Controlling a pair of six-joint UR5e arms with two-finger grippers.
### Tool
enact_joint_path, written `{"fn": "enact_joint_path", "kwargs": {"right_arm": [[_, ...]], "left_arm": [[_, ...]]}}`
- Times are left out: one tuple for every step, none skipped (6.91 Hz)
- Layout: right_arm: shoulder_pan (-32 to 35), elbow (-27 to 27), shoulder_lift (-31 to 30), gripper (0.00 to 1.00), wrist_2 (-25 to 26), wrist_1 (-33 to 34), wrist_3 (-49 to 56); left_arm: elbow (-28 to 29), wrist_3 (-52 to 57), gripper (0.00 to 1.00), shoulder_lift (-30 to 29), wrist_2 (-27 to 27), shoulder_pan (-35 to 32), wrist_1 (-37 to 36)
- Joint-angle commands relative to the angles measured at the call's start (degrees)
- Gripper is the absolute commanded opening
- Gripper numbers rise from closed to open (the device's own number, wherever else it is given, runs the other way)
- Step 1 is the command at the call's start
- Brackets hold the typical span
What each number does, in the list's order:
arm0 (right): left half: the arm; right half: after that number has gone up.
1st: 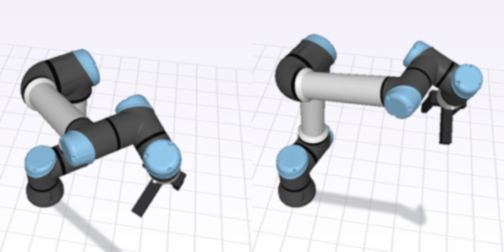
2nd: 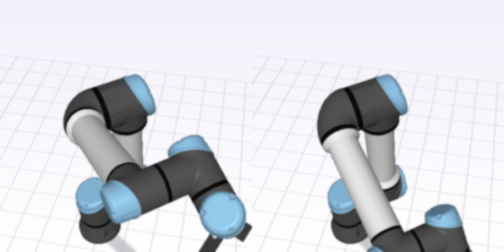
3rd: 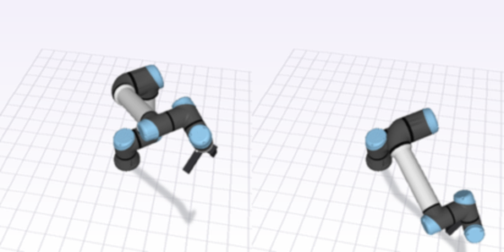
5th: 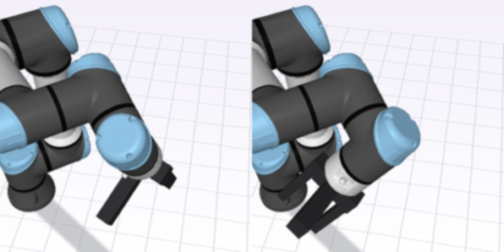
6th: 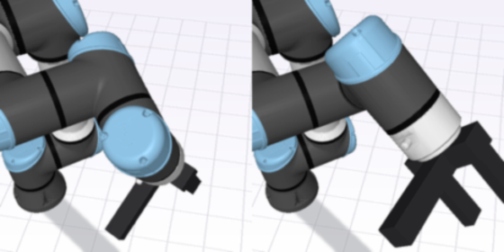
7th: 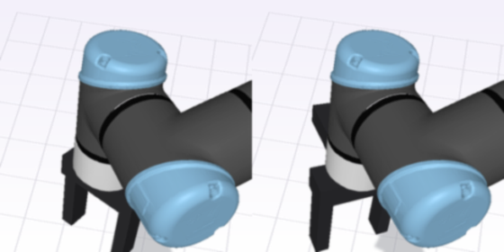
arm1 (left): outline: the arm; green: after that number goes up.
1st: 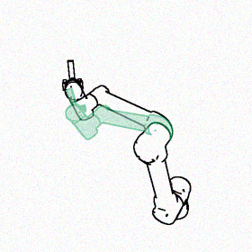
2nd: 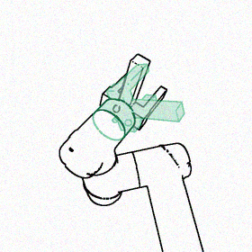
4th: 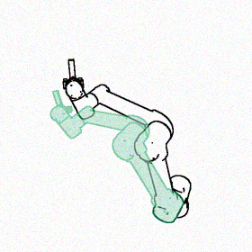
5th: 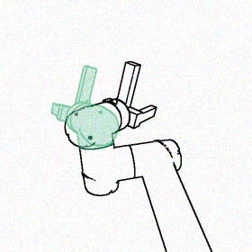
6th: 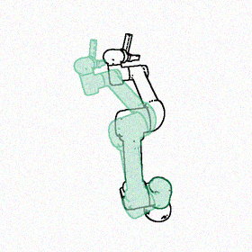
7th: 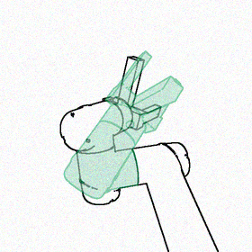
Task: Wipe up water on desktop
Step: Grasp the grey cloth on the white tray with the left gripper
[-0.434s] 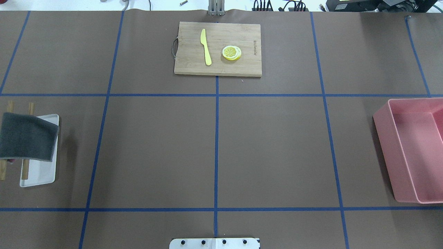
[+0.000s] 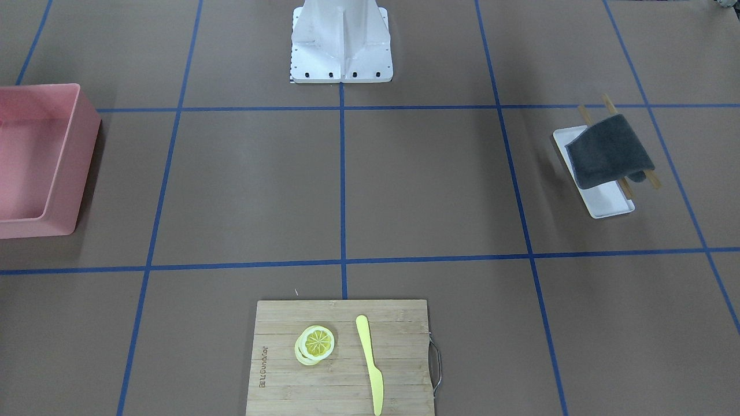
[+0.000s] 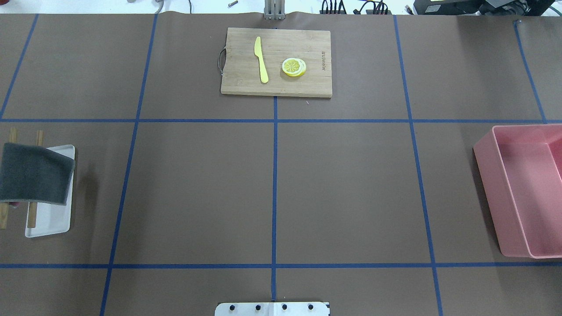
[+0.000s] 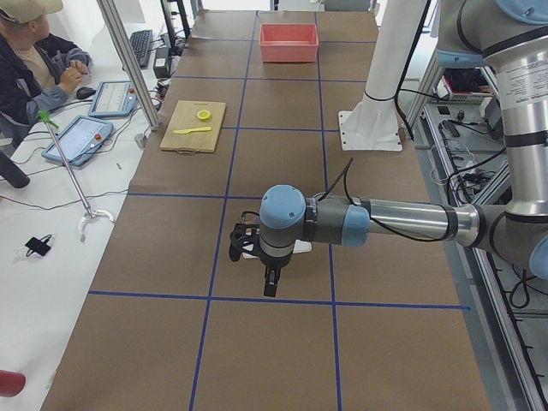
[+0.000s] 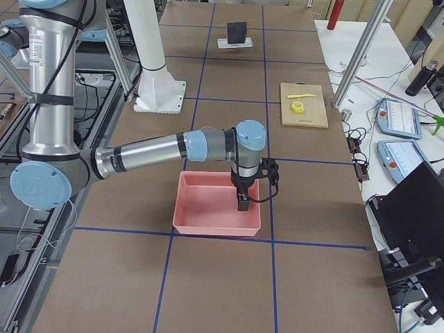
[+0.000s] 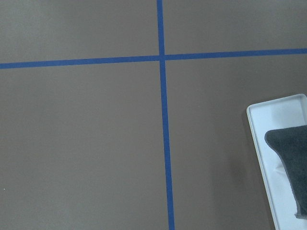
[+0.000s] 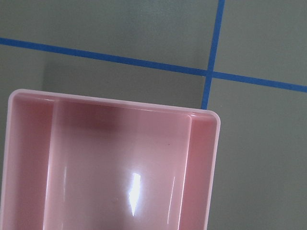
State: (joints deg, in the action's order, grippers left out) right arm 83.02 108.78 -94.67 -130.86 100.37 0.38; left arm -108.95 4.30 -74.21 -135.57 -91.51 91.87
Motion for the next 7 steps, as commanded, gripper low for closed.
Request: {"fn": "enact_joint_path", "kwargs": {"right_arm": [[0.0,-0.2,0.2,1.0,-0.2,0.0,0.2],[-0.1,-0.1,0.8,1.0,-0.4,0.0,0.2],[-0.2,-0.1,0.7,1.0,-3.0,0.0,0.2],[-0.2,0.0,0.8,1.0,-5.8,-0.1,0.2],[-0.2,-0.1,0.8,1.0,-6.5,-1.8,0.0],[-0.3,-0.1,0.5,1.0,-6.9,-4.1,-0.3],[-0.5,-0.3,0.5,1.0,-6.9,-4.2,-0.3]], "left_arm": [[-0.1,0.5,0.99,3.2,-3.0,0.1,0.2],[-0.3,-1.9,0.99,2.1,-4.9,1.5,0.2],[-1.5,-9.6,0.99,1.2,-4.9,5.7,0.7],[-2.3,-18.1,0.99,-1.0,-4.8,8.7,1.7],[-2.7,-28.3,0.97,-3.9,-4.7,12.8,2.3],[-2.8,-35.7,0.97,-6.4,-4.6,16.2,2.7],[-2.7,-40.6,0.97,-6.6,-4.8,18.9,5.1]]}}
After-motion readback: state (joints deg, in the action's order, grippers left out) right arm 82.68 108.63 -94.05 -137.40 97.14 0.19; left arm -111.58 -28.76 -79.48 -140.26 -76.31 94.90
